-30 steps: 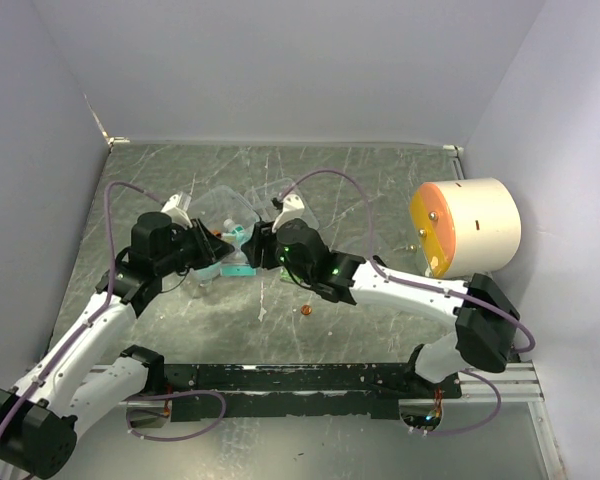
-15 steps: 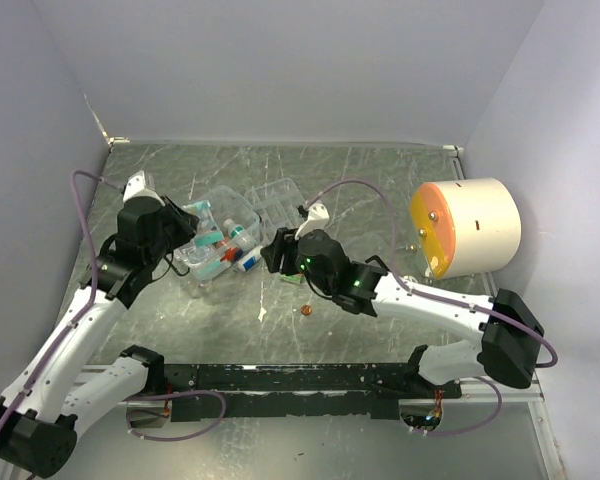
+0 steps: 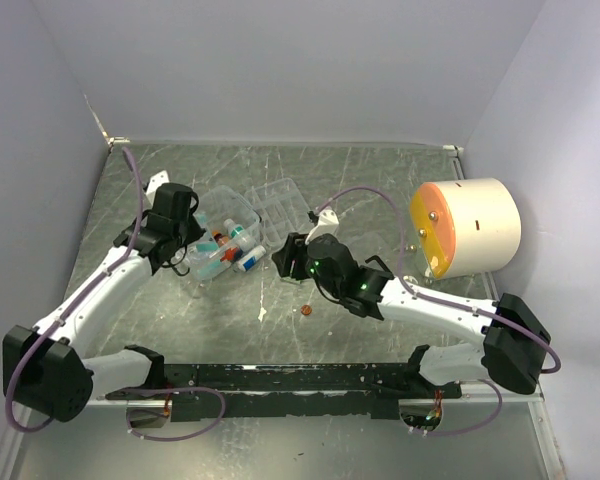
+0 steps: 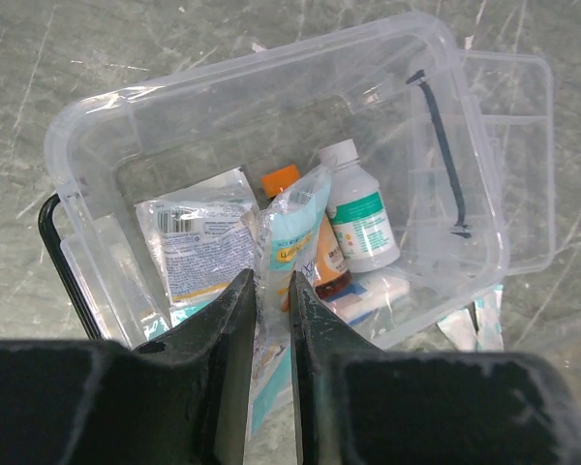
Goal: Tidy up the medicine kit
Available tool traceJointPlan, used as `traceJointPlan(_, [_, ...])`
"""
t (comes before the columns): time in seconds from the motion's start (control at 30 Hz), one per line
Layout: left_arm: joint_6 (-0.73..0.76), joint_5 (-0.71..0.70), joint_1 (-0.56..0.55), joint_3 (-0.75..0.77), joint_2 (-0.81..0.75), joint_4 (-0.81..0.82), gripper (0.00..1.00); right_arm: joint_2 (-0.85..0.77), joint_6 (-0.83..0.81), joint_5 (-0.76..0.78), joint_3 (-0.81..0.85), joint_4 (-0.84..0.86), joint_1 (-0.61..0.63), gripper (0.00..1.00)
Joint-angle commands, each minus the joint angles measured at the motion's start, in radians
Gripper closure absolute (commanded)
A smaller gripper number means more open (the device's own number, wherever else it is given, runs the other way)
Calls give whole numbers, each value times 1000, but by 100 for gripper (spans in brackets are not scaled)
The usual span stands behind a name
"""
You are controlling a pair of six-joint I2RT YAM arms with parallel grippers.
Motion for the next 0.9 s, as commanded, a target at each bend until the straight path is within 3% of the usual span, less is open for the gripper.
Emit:
traceJointPlan(0.0, [0,-52,6,2,50,33,72,-23,13,-19,-20,30,-25,49])
traceJointPlan(0.53, [-17,-50,11,2,227,49,72,-31,24,-38,-47,43,-37,50])
traceJointPlan(0.87, [-53,-126,11,-7,230,-48,62,-28,32,-44,-53,47,-38,50])
